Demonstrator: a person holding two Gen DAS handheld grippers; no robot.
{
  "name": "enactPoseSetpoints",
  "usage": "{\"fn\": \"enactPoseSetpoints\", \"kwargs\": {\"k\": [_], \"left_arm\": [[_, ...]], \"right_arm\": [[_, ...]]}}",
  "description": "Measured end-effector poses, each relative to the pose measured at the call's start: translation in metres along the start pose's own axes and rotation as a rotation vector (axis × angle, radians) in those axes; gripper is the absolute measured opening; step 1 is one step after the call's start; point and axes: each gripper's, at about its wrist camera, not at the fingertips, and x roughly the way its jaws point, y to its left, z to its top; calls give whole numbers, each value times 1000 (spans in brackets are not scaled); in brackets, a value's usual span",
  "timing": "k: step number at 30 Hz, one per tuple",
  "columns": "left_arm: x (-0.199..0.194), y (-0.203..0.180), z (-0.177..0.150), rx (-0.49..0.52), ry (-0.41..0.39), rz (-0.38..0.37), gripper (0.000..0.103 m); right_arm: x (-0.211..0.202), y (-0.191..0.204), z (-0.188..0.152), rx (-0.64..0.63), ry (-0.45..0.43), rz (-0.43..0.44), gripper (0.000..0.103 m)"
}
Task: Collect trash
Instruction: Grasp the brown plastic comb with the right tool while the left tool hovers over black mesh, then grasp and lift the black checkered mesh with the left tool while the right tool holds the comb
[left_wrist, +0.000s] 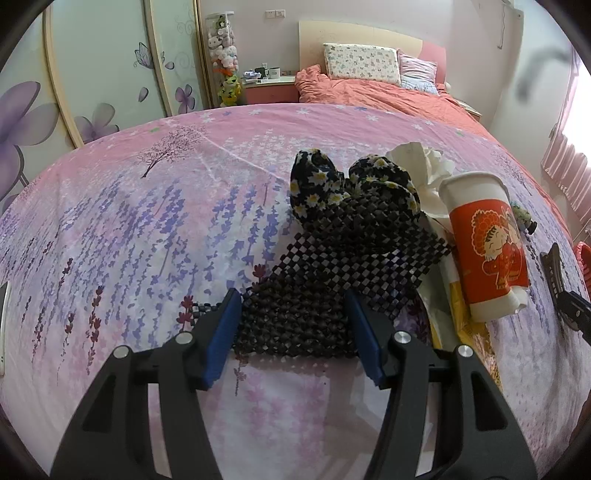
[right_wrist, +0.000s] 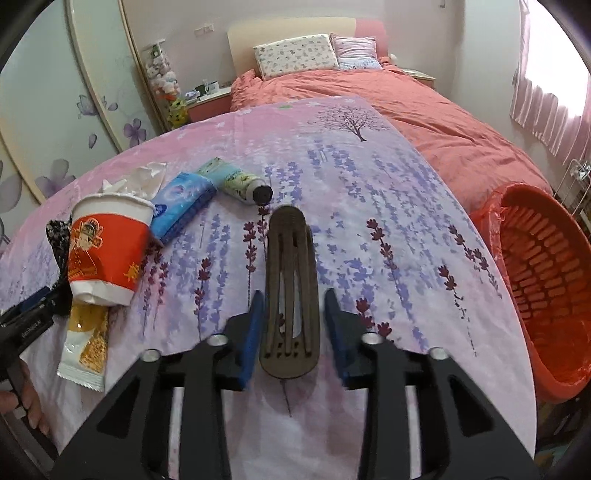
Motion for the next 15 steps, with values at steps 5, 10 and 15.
{"fn": "enactPoseSetpoints", "kwargs": {"k": [5,10,15], "left_arm": [[0,0,0,0,0,-1,58],[0,0,0,-1,0,-1,58],[0,0,0,0,0,0,58]], "right_arm": [[11,7,4,-19,-4,-14,46],[11,6,3,-70,-14,-62,33],[9,-14,3,-27,-16,-58,34]]}}
